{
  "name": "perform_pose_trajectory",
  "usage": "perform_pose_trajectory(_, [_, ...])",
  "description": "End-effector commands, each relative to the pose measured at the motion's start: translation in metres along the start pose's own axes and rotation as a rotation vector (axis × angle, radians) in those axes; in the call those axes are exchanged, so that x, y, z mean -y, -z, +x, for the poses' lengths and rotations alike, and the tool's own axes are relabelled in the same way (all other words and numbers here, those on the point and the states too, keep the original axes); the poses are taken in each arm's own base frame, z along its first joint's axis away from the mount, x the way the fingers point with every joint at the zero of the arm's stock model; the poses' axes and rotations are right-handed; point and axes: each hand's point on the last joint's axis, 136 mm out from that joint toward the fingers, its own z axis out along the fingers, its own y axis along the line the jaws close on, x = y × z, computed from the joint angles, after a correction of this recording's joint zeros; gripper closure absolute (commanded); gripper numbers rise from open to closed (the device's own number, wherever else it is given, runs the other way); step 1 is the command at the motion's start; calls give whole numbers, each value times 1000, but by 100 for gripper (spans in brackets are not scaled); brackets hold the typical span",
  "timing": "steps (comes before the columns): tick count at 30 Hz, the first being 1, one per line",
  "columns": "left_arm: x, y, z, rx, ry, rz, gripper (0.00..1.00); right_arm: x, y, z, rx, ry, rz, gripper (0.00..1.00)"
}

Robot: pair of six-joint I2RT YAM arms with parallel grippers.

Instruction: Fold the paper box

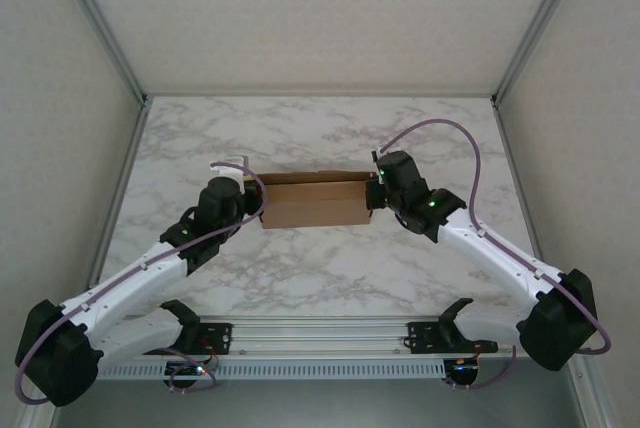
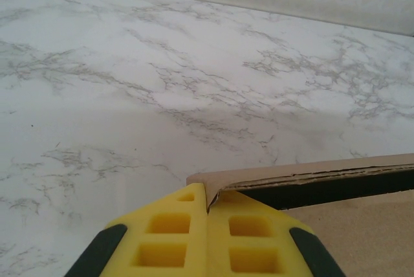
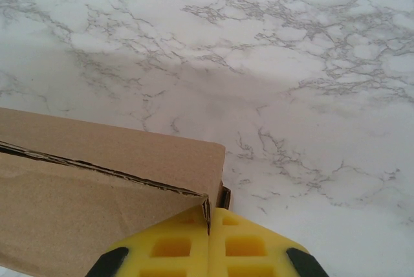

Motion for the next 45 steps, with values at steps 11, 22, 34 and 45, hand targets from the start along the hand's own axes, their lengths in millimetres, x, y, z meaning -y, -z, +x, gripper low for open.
perform_pose_trajectory(11, [-19, -5, 40, -162, -173, -106, 100, 11, -6, 41, -114, 142, 33, 99])
perform_pose_trajectory(22, [-12, -15, 55, -217, -158, -72, 100, -8, 3, 51, -194, 243, -94, 98])
perform_pose_trajectory(34, [-12, -19, 57, -228, -168, -77, 100, -11, -8, 71, -311, 222, -97, 91])
perform_pose_trajectory(45, [-15, -14, 55, -214, -217, -77, 100, -38, 56, 5, -107, 213, -268, 41])
